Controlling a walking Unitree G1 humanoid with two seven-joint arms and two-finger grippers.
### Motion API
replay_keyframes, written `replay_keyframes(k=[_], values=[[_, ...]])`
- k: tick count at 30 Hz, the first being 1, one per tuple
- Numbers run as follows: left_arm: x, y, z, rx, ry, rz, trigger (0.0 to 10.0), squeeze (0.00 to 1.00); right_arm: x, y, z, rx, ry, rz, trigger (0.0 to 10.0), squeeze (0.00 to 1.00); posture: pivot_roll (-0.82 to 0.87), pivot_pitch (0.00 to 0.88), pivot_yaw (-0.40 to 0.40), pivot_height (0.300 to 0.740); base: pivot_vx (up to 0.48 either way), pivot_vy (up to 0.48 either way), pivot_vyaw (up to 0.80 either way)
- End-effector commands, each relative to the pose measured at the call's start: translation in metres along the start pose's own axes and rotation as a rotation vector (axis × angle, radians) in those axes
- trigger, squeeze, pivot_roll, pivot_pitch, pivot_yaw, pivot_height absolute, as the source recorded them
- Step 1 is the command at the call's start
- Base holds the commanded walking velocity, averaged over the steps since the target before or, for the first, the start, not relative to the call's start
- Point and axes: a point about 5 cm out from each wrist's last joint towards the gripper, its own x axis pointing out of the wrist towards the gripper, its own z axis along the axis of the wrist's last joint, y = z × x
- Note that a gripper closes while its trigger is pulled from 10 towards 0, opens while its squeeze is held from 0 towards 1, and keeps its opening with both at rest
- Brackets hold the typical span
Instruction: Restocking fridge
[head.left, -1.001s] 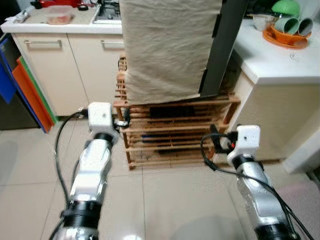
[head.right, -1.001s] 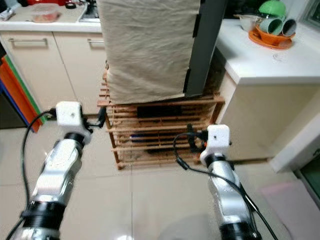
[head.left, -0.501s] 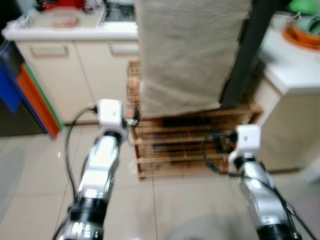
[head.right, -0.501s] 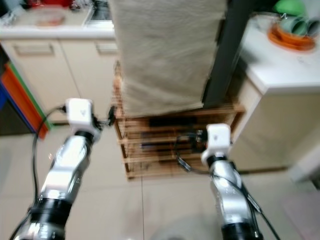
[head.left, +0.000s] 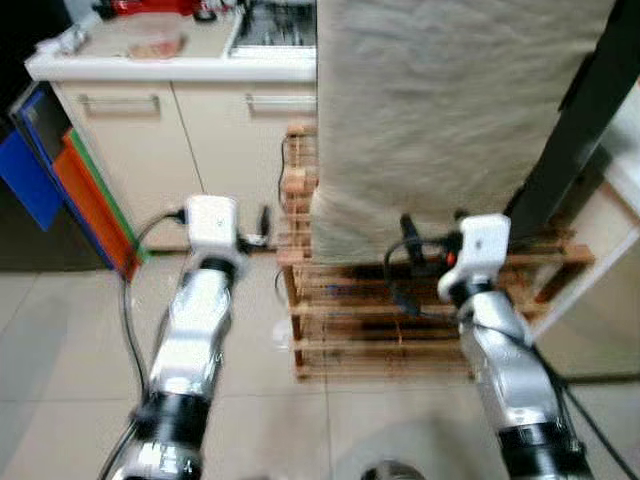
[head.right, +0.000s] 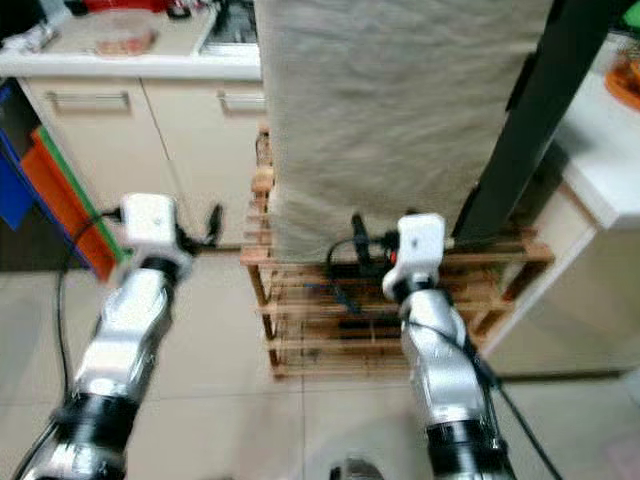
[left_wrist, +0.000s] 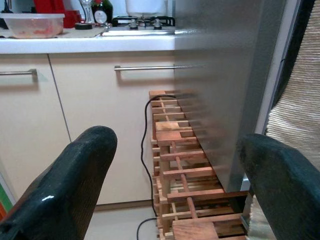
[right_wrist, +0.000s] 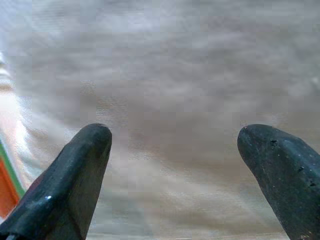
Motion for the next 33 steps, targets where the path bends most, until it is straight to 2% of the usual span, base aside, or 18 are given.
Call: replay_keyframes(k=[1,2,6,7,8,14,17,25,29,33], values=[[-0.001,0.006,0.001,0.021,-0.008,0.014,10.0,0.0,0.015,0.016,0.008,0.025,-0.015,0.048,10.0,0.0,-0.06,0.0,0.015,0.726,0.0,0.0,0.0],[-0.001,0.006,0.001,0.021,-0.008,0.014,10.0,0.0,0.015,0.016,0.008,0.025,-0.015,0.048,10.0,0.0,-0.06,0.0,0.015,0.726,0.0,0.0,0.0],[-0.001,0.005,0.003,0.022,-0.016,0.009,10.0,0.0,0.037,0.019,0.016,0.024,-0.021,0.034,10.0,0.0,-0.05,0.0,0.013,0.726,0.0,0.0,0.0],[-0.001,0.005,0.003,0.022,-0.016,0.009,10.0,0.0,0.037,0.019,0.016,0.024,-0.021,0.034,10.0,0.0,-0.05,0.0,0.013,0.726,0.0,0.0,0.0],[-0.003,0.004,0.003,0.025,-0.013,0.006,10.0,0.0,0.046,0.023,0.02,0.012,-0.026,0.045,10.0,0.0,-0.02,0.0,0.007,0.726,0.0,0.0,0.0],[-0.012,0.004,0.005,0.044,-0.026,0.011,10.0,0.0,0.066,0.036,0.027,-0.009,-0.026,0.085,10.0,0.0,0.01,0.0,-0.009,0.726,0.0,0.0,0.0],[-0.015,0.006,0.004,0.045,-0.021,0.018,10.0,0.0,0.07,0.039,0.029,-0.009,-0.028,0.09,10.0,0.0,0.02,0.0,-0.011,0.726,0.0,0.0,0.0],[-0.034,0.014,0.006,0.066,-0.008,0.053,10.0,0.0,0.095,0.041,0.042,-0.013,-0.032,0.091,10.0,0.0,0.11,0.013,-0.023,0.726,0.0,0.0,0.0],[-0.039,0.021,0.008,0.075,-0.004,0.078,10.0,0.0,0.103,0.041,0.05,-0.04,-0.03,0.092,10.0,0.0,0.14,0.025,-0.03,0.726,0.0,0.0,0.0],[-0.041,0.021,0.011,0.058,-0.013,0.082,10.0,0.0,0.106,0.038,0.061,-0.038,-0.082,0.094,10.0,0.0,0.14,0.016,-0.042,0.726,0.0,0.0,0.0]])
